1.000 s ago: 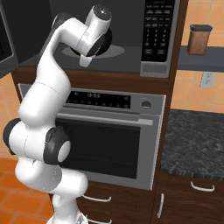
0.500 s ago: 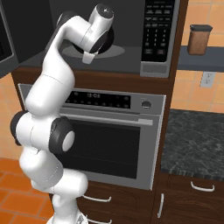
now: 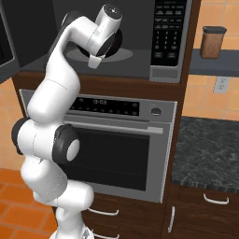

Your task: Open the microwave, place the bowl with waffle inside the microwave, then close the microwave door and turn it on.

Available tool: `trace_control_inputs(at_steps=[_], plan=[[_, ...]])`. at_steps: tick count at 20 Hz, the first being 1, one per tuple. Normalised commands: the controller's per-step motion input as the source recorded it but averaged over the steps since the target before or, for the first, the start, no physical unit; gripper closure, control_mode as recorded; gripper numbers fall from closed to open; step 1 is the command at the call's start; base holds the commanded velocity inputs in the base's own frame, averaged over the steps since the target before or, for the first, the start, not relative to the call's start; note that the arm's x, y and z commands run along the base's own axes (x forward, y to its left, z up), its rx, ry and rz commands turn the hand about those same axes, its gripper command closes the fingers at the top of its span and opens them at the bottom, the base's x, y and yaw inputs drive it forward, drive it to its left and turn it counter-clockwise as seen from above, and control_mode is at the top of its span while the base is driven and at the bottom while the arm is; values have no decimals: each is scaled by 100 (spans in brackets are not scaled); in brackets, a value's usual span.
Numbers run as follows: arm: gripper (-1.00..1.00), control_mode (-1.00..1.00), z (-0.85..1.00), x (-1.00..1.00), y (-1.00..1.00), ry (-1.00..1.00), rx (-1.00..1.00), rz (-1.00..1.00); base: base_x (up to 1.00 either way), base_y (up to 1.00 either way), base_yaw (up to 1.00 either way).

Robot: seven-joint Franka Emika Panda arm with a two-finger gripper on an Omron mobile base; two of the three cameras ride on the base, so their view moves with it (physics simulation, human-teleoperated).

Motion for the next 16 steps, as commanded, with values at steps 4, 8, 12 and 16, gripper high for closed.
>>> trace_control_inputs(at_steps=[4,8,12,16], plan=[[-100,-100,0,0,0,0,0,0,0,0,0],[-100,-100,0,0,0,0,0,0,0,0,0],[-100,-100,0,0,-1,0,0,0,0,0,0],[-100,-100,1,-59,-5,-7,0,1,0,0,0]])
